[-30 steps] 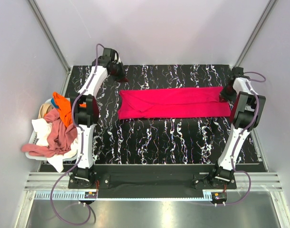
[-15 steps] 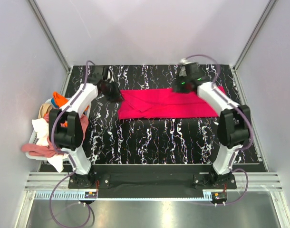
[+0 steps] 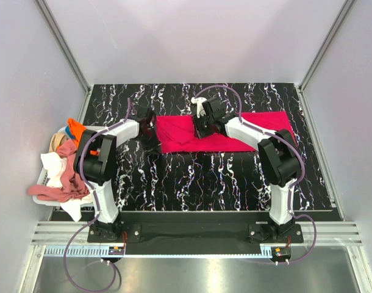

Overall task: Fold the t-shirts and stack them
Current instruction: Fold the tshirt

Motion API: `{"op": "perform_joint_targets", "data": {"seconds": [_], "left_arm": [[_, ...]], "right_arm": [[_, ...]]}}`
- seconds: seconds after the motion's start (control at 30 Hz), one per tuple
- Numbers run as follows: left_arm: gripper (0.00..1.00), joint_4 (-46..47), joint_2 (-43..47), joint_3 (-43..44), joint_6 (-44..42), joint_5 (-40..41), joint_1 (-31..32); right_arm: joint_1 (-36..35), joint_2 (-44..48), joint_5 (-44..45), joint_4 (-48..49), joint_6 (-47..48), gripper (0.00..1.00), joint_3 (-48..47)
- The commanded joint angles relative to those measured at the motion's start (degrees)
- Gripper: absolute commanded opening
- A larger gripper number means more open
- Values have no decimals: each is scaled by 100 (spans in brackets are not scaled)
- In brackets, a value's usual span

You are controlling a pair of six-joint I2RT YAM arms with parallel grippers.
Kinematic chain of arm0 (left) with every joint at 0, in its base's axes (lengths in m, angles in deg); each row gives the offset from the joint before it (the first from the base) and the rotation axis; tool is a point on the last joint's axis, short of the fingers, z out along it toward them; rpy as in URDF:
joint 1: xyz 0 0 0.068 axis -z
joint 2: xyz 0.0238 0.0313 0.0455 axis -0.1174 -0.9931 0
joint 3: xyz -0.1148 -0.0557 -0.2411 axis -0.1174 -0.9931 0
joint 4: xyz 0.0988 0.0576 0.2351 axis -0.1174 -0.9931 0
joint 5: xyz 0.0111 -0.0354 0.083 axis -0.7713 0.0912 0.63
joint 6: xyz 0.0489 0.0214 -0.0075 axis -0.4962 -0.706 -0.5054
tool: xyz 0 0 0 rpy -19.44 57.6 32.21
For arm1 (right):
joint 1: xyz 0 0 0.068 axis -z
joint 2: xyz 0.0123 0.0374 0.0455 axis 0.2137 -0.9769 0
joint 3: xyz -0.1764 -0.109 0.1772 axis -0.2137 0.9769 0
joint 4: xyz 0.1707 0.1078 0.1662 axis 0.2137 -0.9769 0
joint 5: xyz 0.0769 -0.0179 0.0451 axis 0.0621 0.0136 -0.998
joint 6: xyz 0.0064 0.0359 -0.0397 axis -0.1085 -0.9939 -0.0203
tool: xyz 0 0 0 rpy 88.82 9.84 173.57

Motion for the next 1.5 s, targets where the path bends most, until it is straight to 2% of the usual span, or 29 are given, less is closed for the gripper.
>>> {"op": "perform_joint_targets", "data": {"seconds": [0.0, 0.13, 0.47, 0.6, 0.7, 0.83, 0.9, 1.1, 1.2, 1.3, 1.47], "left_arm": [[23, 82, -33, 26, 141, 1040, -50], [24, -120, 116, -27, 150, 1769, -59], [26, -577, 731, 8, 97, 1955, -50], [29, -534, 1153, 385, 36, 1526, 55], [31, -359, 1014, 851, -52, 745, 283], [31, -323, 276, 1545, -114, 129, 617], [31, -323, -136, 1932, -105, 101, 776], [33, -463, -1085, 2521, 149, 1021, 750], [32, -534, -1647, 2951, 203, 1015, 627], [33, -718, -2227, 3575, 203, 1015, 548], [34, -1149, -3274, 5367, 229, 971, 302]], "right_arm": [[31, -159, 757, -285, -29, 37, 34], [31, -406, 1171, -611, -127, 36, 69], [119, -503, 1549, -988, -478, 33, -124], [127, -213, 1427, -1287, -803, 36, -282], [127, 24, 1181, -1455, -1101, 37, -422], [154, 305, 1136, -1595, -1436, 38, -502], [241, 507, 1241, -1718, -1576, 38, -502], [549, 1131, 1452, -1780, -1691, 39, -309], [593, 1325, 1724, -1763, -1735, 38, -169], [628, 1553, 1918, -1701, -1927, 38, 59], [813, 2070, 1604, -1517, -2446, 38, 236]]}}
